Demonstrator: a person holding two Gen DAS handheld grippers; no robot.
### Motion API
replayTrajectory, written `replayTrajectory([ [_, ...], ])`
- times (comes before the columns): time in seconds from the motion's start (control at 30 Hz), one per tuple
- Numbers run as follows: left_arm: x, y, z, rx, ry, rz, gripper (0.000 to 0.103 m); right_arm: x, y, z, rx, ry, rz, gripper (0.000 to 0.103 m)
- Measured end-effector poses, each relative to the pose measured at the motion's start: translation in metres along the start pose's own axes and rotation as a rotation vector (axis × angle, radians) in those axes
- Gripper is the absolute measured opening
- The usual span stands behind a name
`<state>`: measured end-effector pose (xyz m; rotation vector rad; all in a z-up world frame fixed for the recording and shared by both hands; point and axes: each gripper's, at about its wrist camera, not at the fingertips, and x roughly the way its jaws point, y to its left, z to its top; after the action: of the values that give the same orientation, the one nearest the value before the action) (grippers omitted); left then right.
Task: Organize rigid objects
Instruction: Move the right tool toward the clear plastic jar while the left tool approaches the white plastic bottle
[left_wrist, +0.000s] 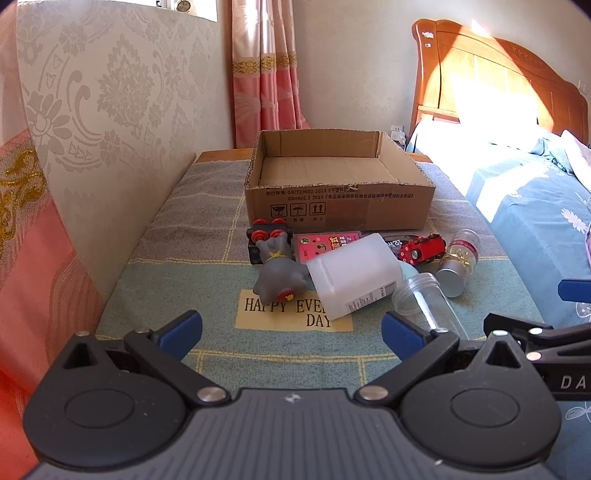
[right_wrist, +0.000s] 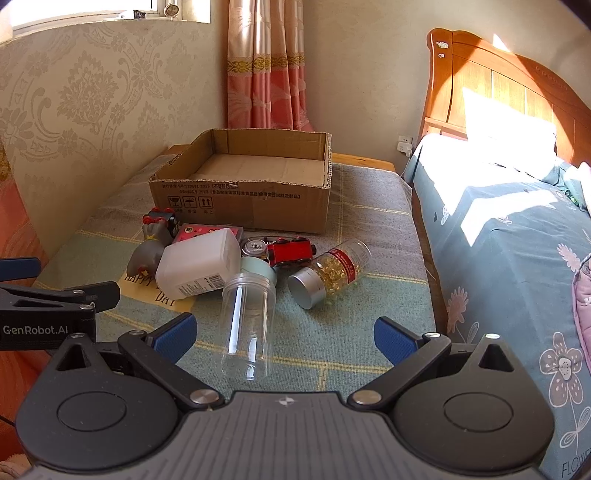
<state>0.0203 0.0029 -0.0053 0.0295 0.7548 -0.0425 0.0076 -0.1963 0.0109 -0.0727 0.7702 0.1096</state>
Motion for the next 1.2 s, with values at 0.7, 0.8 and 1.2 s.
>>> replayTrajectory([
  [0.7,0.046,0.014,-0.001,0.009,0.073,-0.03,0.102,0.079,0.011,-0.014,-0.09,0.154,0.113,0.103],
  [0.8,0.048,0.014,-0.001,0.012,0.08,-0.03,0.102,0.086,0.008,-0.02,-0.089,0.17,0.102,0.103],
  [1.2,0.056,0.007,0.004,0.038,0.086,-0.029,0.102,0.089,-0.041,-0.034,0.003,0.196,-0.002,0.103],
])
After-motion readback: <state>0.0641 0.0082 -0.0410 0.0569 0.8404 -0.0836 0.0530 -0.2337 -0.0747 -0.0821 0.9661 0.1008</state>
